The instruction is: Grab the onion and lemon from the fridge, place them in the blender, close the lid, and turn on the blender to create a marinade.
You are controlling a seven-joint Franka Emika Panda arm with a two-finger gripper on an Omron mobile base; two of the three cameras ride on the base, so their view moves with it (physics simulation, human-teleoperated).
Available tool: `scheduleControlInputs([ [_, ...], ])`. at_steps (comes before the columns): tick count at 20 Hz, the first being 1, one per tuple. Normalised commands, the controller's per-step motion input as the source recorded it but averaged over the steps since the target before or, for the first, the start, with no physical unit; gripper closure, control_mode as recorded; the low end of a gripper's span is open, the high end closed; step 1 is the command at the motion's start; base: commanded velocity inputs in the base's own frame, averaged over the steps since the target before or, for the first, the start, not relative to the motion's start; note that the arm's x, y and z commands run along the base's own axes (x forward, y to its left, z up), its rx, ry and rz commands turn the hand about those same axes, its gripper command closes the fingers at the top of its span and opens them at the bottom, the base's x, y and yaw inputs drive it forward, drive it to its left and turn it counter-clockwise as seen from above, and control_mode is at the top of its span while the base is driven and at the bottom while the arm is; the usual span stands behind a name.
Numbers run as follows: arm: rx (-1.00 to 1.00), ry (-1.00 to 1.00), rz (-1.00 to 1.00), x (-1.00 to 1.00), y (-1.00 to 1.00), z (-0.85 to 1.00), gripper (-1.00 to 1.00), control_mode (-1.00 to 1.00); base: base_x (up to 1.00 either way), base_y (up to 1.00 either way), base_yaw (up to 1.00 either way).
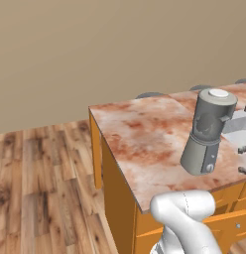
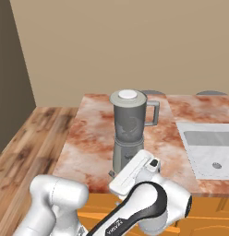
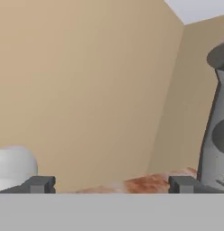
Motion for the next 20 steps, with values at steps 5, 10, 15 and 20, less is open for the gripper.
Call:
scheduleControlInputs([
  [5, -0.05, 0.0, 0.07, 0.39, 0.02, -0.77, -1.0, -1.0, 0.0, 0.0, 0.0],
  [10, -0.02, 0.01, 0.0, 0.32, 0.0, -0.47, -1.0, -1.0, 0.0, 0.0, 0.0],
  [15, -0.03, 0.04, 0.0, 0.39, 0.0, -0.39, -1.0, -1.0, 0.0, 0.0, 0.0],
  [20, 0.0, 0.0, 0.0, 0.46, -0.02, -0.18, -1.0, -1.0, 0.0, 0.0, 0.0],
])
